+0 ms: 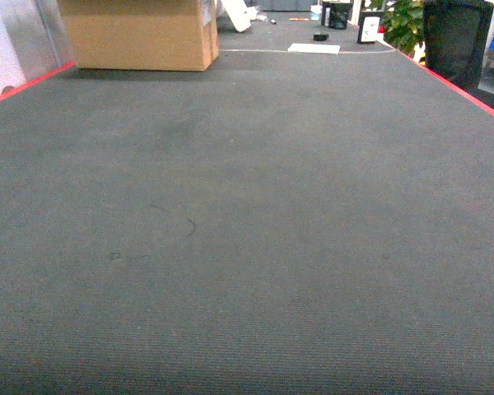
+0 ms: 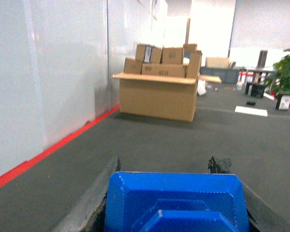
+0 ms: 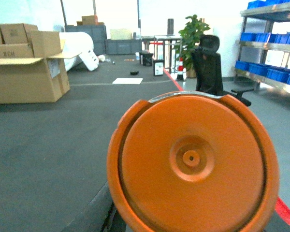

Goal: Sort blue parts and orange caps into right shelf containers

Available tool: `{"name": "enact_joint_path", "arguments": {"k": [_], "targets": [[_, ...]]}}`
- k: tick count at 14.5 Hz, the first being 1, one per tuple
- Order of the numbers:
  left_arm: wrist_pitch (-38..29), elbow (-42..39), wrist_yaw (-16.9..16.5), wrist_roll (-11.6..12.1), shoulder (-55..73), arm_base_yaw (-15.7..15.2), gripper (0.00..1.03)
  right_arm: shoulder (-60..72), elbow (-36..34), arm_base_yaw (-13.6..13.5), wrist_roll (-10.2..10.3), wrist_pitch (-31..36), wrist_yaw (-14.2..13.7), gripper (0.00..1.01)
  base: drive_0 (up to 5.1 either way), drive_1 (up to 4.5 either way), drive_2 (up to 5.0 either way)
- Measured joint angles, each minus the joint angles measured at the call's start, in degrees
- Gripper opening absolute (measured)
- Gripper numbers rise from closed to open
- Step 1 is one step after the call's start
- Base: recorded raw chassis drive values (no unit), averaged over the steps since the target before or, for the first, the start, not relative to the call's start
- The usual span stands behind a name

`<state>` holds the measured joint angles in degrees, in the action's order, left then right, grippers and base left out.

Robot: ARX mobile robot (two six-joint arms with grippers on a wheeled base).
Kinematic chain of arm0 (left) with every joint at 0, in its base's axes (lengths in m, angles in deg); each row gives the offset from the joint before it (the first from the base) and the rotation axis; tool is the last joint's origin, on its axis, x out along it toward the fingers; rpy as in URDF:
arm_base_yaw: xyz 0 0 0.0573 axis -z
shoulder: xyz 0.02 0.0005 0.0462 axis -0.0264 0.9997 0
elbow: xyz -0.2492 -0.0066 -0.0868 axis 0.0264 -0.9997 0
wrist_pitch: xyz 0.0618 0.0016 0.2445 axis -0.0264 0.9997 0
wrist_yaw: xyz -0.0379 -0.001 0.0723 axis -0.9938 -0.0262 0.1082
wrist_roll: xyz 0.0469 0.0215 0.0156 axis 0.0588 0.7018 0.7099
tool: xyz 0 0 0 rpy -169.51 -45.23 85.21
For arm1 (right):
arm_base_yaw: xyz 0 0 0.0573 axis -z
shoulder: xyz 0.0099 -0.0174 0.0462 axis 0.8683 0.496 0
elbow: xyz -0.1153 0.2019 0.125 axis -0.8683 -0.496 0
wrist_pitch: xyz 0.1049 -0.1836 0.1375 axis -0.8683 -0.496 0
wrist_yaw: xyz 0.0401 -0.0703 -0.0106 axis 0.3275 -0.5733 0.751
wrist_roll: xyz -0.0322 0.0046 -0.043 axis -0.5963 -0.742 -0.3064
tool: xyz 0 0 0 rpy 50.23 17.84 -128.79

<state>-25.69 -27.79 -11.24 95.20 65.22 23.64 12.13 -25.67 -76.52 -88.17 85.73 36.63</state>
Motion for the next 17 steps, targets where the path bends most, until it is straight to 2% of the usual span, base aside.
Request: {"name": "enact_joint_path", "arguments": {"k": [2,6,7,8,9,10,12,13,14,15,16,17], "targets": [[7.19,-0.28,2.16,1.11,-9.27,4.52,0.44,-7.67,-0.96,-0.83,-0.44,-4.81,-2.40,0.42,0.0,0.00,0.0],[9.40,-0.72,1.64,1.11,-10.38,4.90,0.44,-9.18,-1.25,-1.07,-0.48,-5.81,-2.71,0.42,0.0,0.00,0.0],[21.99,1.22,-4.42,-0.92,-12.74,2.64,0.44,-9.70,-0.46,0.28,-0.37,-11.58,1.46,0.42,0.0,0.00,0.0],[28.63,1.20,-8.90,-3.04,-15.37,0.35,0.44,-10.99,-1.01,2.47,-0.37,-15.72,7.50,0.42,0.0,0.00,0.0],[33.00,0.37,-11.85,-4.24,-17.94,-1.86,0.44,-12.66,-2.78,4.09,-0.31,-16.59,11.30,0.42,0.0,0.00,0.0],[34.86,-1.07,-14.10,-5.22,-19.82,-3.96,0.44,-14.14,-4.72,5.55,-0.22,-16.37,13.77,0.42,0.0,0.00,0.0],[35.39,-3.93,-18.14,-6.01,-22.45,-7.50,0.44,-16.65,-7.87,7.43,-0.20,-15.50,16.87,0.42,0.0,0.00,0.0],[36.04,-7.23,-22.69,-6.45,-26.10,-11.82,0.44,-20.17,-11.98,11.96,-0.04,-15.47,22.18,0.42,0.0,0.00,0.0],[36.35,-8.13,-24.28,-6.47,-27.93,-13.51,0.44,-21.84,-13.31,16.33,0.02,-15.30,24.94,0.42,0.0,0.00,0.0],[36.72,-8.90,-25.33,-6.49,-29.05,-14.64,0.44,-22.95,-14.43,16.61,0.07,-15.45,25.16,0.42,0.0,0.00,0.0],[37.59,-9.88,-30.32,-6.49,-30.45,-18.12,0.44,-23.85,-15.32,16.15,0.07,-15.67,25.75,0.42,0.0,0.00,0.0],[37.90,-10.62,-32.63,-6.49,-31.52,-21.90,0.44,-24.83,-16.06,16.28,0.07,-15.80,25.75,0.42,0.0,0.00,0.0]]}}
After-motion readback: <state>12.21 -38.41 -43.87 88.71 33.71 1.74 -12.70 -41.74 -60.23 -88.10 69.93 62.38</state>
